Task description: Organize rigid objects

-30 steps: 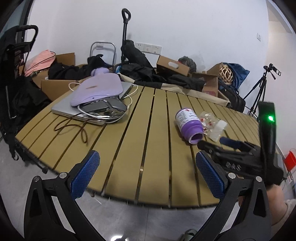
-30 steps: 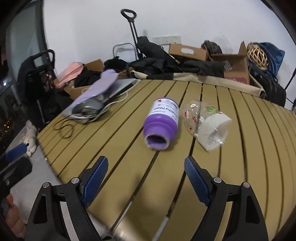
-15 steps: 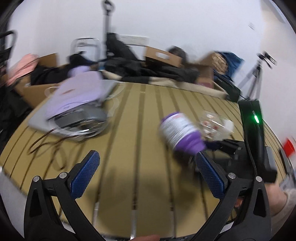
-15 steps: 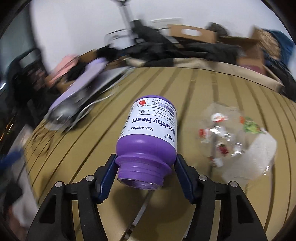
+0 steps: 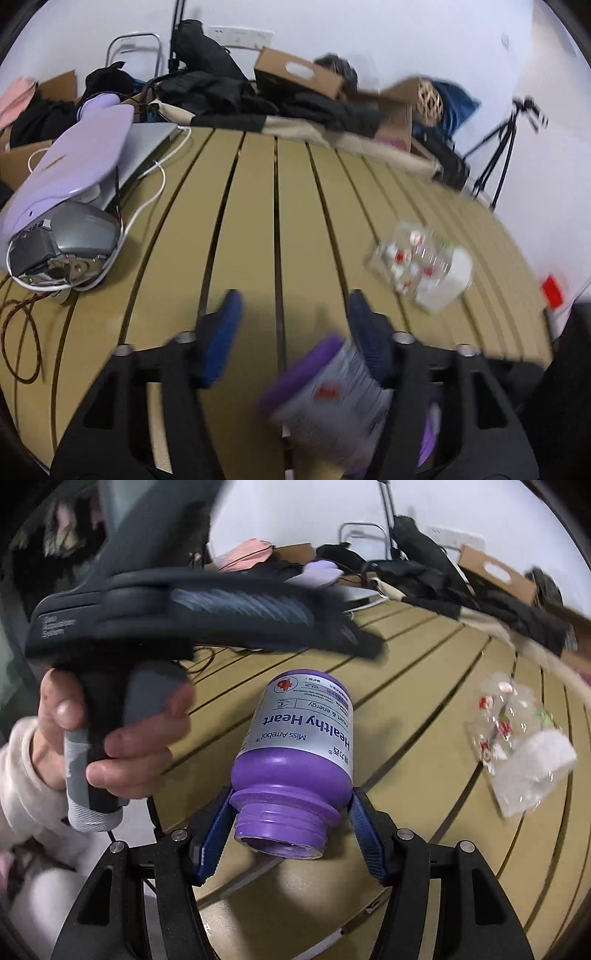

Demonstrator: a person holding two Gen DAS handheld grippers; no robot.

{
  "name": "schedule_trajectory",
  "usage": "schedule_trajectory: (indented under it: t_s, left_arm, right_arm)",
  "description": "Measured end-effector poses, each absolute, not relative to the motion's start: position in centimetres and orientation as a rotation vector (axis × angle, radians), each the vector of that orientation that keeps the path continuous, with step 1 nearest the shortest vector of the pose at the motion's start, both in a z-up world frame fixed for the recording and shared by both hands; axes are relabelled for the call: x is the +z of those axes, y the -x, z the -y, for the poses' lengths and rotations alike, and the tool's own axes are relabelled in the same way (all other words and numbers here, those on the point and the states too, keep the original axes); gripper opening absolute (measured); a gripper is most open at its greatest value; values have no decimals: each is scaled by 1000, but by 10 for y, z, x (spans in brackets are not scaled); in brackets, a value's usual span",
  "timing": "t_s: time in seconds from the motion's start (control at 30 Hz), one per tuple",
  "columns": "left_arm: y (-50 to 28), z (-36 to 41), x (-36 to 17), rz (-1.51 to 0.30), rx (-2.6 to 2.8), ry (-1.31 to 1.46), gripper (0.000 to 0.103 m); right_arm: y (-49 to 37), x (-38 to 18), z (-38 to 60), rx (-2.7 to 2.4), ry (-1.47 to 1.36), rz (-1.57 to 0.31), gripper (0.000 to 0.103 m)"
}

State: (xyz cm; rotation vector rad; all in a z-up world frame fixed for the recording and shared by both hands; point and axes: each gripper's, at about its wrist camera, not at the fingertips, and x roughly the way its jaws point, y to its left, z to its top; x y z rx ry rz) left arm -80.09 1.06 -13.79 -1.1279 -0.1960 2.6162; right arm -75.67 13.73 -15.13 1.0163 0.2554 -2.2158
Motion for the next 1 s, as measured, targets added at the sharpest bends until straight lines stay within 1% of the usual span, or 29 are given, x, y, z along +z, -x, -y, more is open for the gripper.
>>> schedule_trajectory:
  t_s: [0.03,0.13,0.2,0.27,0.33,0.37,0.4,0.43,0.47,0.5,0.53,0.6,0.63,0.67,0.7,0.73,0.8,0.87,1.0]
  left_arm:
    - [797,-8,-139,199,2622,1118,51]
    - [787,3,-137,200,2657,1103,44]
    - [779,11,-138,187,2669,1110,44]
    - [772,16,-143,158,2684,1142,44]
    - [766,21,-144,148,2712,1159,47]
    - [764,24,-140,163,2703,1157,50]
    - [764,24,-135,178,2695,1147,64]
    - [763,24,-127,201,2663,1132,74]
    - [765,21,-123,211,2624,1128,89]
    - [768,16,-119,209,2569,1134,91]
    - [771,8,-118,189,2530,1154,91]
    - [782,-14,-126,68,2461,1265,91]
    - [787,-22,-133,21,2456,1323,93]
    - [792,-28,-140,7,2432,1367,89]
    - [795,-33,-147,-5,2393,1414,70]
    - [796,-36,-152,-10,2367,1440,61]
    - [795,-41,-155,-47,2370,1462,60]
    - [792,-41,-154,-42,2375,1440,60]
    - [785,-26,-136,0,2513,1280,60]
  right_arm:
    - [759,-151,-140,-2236,-1019,-255,68]
    - [765,-153,-152,-2277,-1069,-220,68]
    - [769,-153,-164,-2344,-1090,-210,68]
    - [773,-154,-174,-2359,-1096,-142,68]
    - [775,-155,-177,-2335,-1110,-79,68]
    - [776,-156,-177,-2339,-1117,-64,68]
    - [777,-155,-176,-2346,-1116,-64,68]
    - [776,-154,-176,-2353,-1113,-64,68]
    - [777,-152,-179,-2363,-1106,-47,68]
    - [775,-150,-182,-2366,-1102,-28,68]
    - [774,-148,-185,-2369,-1104,-14,68]
    - [771,-144,-194,-2394,-1110,-1,68]
    - [771,-142,-198,-2405,-1111,4,68]
    - [771,-140,-204,-2411,-1119,14,68]
    - [771,-139,-208,-2416,-1127,18,68]
    - [771,-138,-212,-2426,-1135,22,68]
    - [771,-135,-220,-2431,-1144,36,68]
    - [772,-130,-225,-2441,-1142,40,68]
    - [775,-117,-221,-2465,-1105,33,68]
